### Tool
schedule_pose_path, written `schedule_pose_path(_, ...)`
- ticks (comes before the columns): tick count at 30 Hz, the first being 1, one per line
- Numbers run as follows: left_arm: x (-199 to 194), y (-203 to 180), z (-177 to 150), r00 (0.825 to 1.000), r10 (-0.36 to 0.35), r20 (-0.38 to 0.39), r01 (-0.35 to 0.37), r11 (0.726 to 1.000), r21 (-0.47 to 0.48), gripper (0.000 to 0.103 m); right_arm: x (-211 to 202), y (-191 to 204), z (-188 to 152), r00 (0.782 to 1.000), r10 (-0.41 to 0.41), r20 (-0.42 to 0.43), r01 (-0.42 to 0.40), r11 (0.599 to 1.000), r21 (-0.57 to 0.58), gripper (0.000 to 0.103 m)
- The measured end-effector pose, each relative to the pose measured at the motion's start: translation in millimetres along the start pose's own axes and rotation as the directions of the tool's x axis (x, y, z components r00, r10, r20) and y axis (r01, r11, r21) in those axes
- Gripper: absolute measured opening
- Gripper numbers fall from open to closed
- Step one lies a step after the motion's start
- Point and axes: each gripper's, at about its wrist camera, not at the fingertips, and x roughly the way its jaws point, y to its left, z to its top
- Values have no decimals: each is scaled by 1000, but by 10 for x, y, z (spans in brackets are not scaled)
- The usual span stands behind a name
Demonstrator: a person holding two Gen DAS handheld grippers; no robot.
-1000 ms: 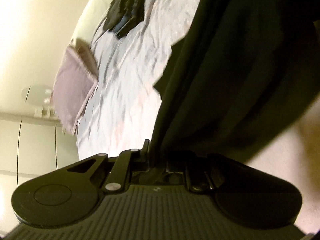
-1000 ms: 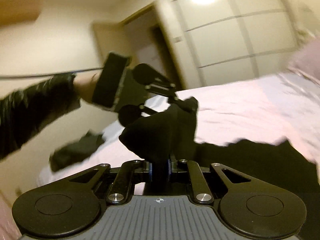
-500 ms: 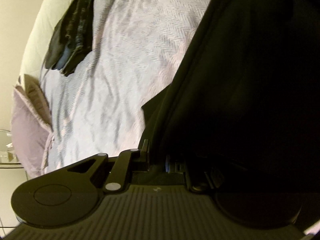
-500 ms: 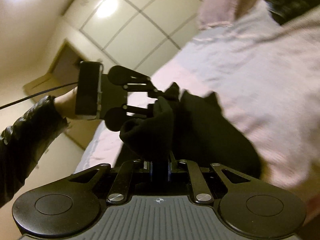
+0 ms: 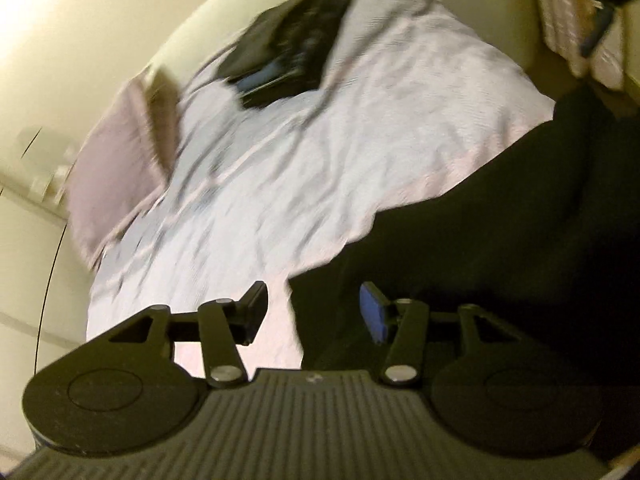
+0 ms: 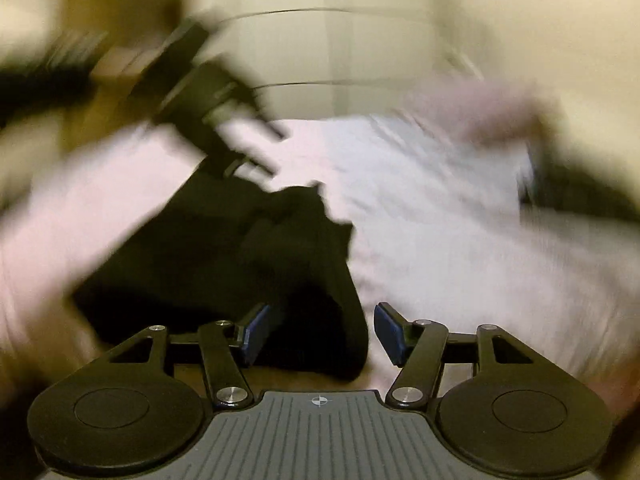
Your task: Fold clothes
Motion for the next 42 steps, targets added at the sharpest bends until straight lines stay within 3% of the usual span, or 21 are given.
schedule_pose_path(1, -84, -8, -66, 1000, 6, -10, -7, 1000, -27, 47, -2, 119, 14, 1000, 2, -15, -4, 991, -133, 61)
schedule_pose_path(3, -253, -24, -198, 999, 19, -30, -21, 996, -81, 47, 9, 329, -10, 999, -17, -46, -1, 926, -377, 61)
schedule_pose_path(5, -437, -75, -330, 999, 22, -46, -28, 991, -133, 47, 21, 510, -70, 997, -49, -56, 7, 814, -581, 61)
schedule_pose_path(7, -677, -260, -455, 999, -5, -39, -2, 985, -174, 46, 69, 630, -123, 996, -68, -49, 13, 700, -714, 61)
schedule_pose_path(12, -1138, -840, -564, 994, -94, 58, 104, 973, -208, 46, 350, 741, -211, 997, -74, -37, 8, 523, -852, 61)
schedule_pose_path(14, -1180, -1062, -570, 989, -135, 66, 146, 968, -204, 45, 456, 764, -290, 996, -76, -41, -2, 450, -893, 61)
schedule_pose_path(16, -1146, -1197, -597, 989, -133, 58, 143, 967, -210, 44, 545, 773, -369, 996, -72, -59, -28, 373, -927, 61)
schedule_pose_path(18, -1091, -1219, -640, 988, -141, 61, 152, 957, -248, 44, 618, 757, -411, 994, -67, -91, -64, 330, -942, 59)
schedule_pose_path(20, -1044, -1148, -674, 985, -155, 74, 171, 938, -301, 44, 631, 695, -350, 991, -49, -122, -94, 379, -920, 34)
schedule_pose_path(23, -1052, -1031, -647, 986, -142, 91, 164, 932, -324, 44, 593, 589, -245, 988, -48, -146, -109, 453, -885, 20)
schedule_pose_path(29, -981, -1012, -555, 982, -154, 105, 180, 933, -311, 44, 359, 446, -229, 987, -85, -135, -62, 574, -817, 15)
schedule_pose_path(34, -950, -1038, -553, 982, -163, 93, 184, 933, -308, 44, 340, 530, -418, 984, -93, -154, -65, 616, -785, 16)
schedule_pose_path(35, -989, -1034, -556, 983, -158, 90, 178, 938, -299, 44, 293, 512, -386, 984, -89, -157, -63, 641, -765, 16)
schedule_pose_path(37, -1077, -1024, -579, 987, -138, 82, 156, 946, -285, 45, 189, 458, -304, 983, -78, -168, -66, 701, -710, 17)
schedule_pose_path(39, -1169, -1013, -605, 991, -115, 76, 131, 952, -275, 45, 74, 357, -225, 980, -51, -192, -77, 795, -601, 18)
schedule_pose_path(42, -1277, -974, -631, 994, -83, 71, 100, 957, -271, 45, -54, 63, -95, 966, 43, -255, -112, 959, -262, 26)
